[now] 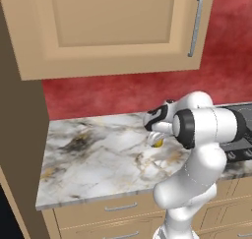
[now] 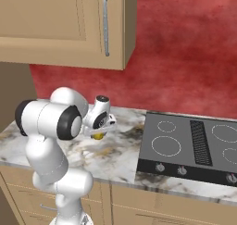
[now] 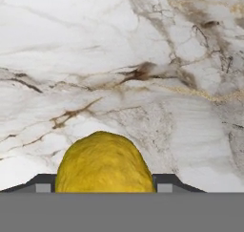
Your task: Place the beer on the top shelf of the fridge to keep it out of children's reach, and place the lemon and squash on lower shelves for easy access.
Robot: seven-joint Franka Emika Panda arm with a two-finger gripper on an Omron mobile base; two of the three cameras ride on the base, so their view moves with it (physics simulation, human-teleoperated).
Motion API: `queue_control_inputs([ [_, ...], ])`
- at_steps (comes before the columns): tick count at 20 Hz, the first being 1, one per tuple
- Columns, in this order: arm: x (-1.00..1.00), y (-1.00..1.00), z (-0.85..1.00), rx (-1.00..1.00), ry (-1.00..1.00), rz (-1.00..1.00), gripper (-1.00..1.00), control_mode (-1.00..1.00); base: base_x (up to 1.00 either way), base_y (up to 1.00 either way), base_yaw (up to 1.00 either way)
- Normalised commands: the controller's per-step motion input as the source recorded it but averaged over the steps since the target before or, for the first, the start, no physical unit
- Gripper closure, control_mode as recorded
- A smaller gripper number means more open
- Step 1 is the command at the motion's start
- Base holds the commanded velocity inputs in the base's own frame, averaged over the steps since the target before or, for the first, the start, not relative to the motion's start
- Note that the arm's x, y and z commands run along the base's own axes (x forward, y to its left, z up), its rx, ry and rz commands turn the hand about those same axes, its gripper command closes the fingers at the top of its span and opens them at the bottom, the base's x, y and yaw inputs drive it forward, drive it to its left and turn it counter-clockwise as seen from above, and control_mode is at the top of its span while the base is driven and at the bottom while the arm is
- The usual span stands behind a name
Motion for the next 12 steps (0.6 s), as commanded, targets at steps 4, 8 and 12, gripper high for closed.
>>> queue_control_inputs([
  [4, -0.83, -0.02, -0.46, -0.01, 0.00, 0.00, 1.00, -1.00, 0.00, 0.00, 0.00],
  [8, -1.00, 0.00, 0.28, 0.01, -0.21, 0.03, 1.00, -1.00, 0.00, 0.00, 0.00],
  [12, -1.00, 0.00, 0.91, 0.00, -0.25, 0.02, 1.00, -1.00, 0.00, 0.00, 0.00],
])
